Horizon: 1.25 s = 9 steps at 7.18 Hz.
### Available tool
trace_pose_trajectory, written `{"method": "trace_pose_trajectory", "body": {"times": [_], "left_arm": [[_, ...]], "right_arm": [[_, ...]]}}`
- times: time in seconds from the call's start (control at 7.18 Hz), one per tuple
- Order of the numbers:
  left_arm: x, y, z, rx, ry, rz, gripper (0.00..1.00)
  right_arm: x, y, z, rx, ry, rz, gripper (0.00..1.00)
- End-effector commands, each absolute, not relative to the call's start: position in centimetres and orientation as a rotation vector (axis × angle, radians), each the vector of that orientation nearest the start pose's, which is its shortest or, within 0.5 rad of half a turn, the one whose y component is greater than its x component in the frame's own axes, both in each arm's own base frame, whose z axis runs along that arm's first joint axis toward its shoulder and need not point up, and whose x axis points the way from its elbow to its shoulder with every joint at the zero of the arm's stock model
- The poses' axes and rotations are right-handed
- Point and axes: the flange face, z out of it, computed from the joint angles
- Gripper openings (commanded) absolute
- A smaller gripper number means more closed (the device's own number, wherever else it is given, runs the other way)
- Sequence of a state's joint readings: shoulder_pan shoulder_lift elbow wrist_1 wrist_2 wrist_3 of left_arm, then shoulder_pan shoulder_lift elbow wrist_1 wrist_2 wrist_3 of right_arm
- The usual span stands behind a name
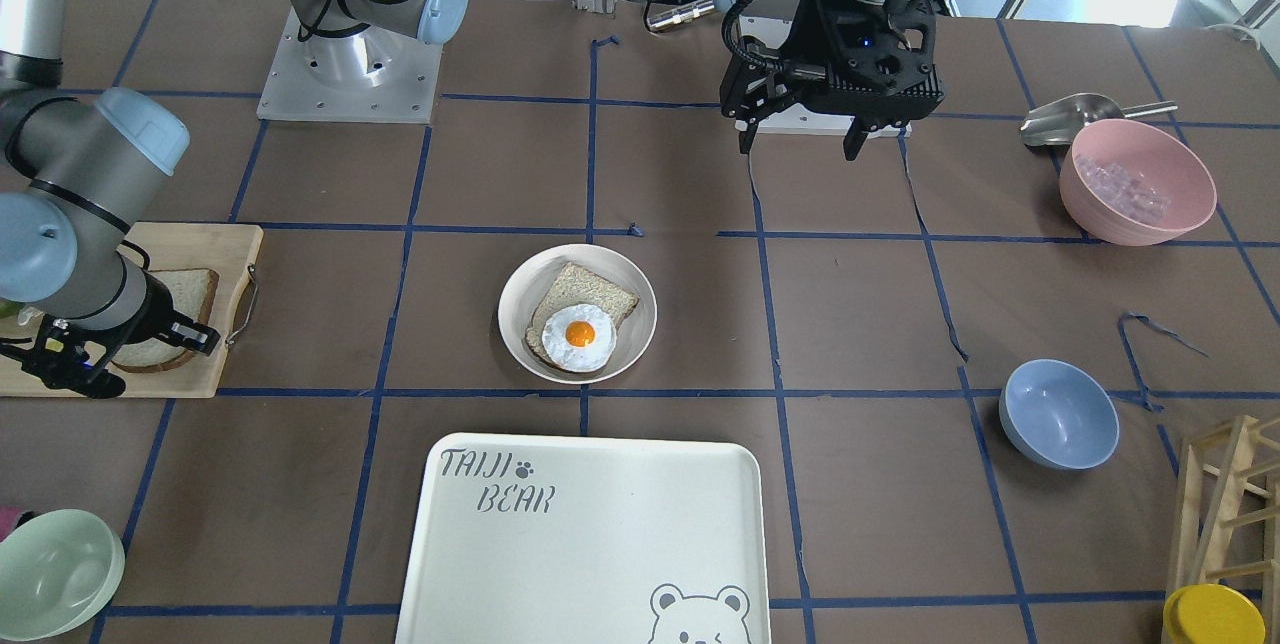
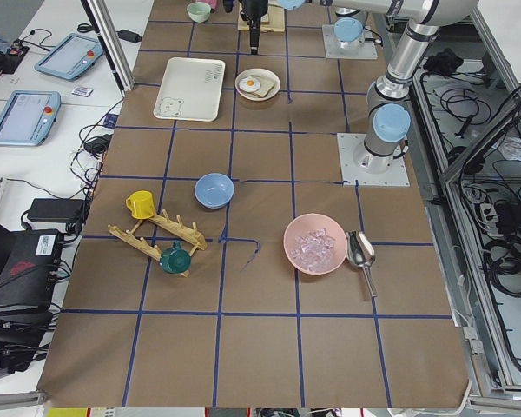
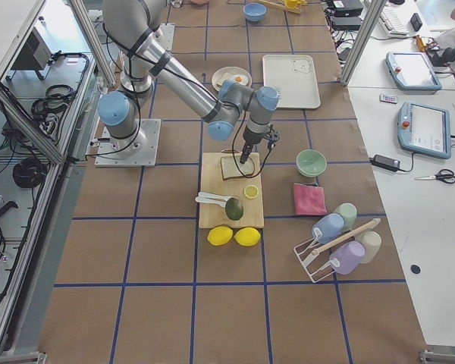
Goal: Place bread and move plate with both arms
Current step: 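Lower the right gripper onto the bread slice and close on its crust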
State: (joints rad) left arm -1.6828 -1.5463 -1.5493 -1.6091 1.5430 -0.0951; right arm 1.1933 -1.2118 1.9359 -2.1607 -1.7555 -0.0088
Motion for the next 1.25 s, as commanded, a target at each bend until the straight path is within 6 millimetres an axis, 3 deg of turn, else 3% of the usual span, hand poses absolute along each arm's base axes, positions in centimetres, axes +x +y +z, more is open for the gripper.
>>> {"method": "trace_pose_trajectory", "body": {"times": [0.0,0.14,0.42,0.84,1.11], "left_arm": [[-18.9,-46.4,50.7,0.027,3.17,-0.008,1.0],[-18.9,-46.4,50.7,0.027,3.17,-0.008,1.0],[-18.9,-46.4,50.7,0.027,3.171,-0.007,1.0],[-18.9,-46.4,50.7,0.027,3.17,-0.01,1.0],[-18.9,-46.4,50.7,0.027,3.17,-0.01,1.0]], "right_arm": [[-9.6,-53.4,18.9,0.625,3.222,0.272,0.06],[-9.5,-53.4,19.1,0.652,3.218,0.278,0.0],[-9.4,-53.0,19.7,0.652,3.21,0.319,0.0],[-8.9,-54.2,24.8,0.681,3.162,0.455,0.0],[-9.0,-54.3,24.4,0.656,3.17,0.467,0.0]]}}
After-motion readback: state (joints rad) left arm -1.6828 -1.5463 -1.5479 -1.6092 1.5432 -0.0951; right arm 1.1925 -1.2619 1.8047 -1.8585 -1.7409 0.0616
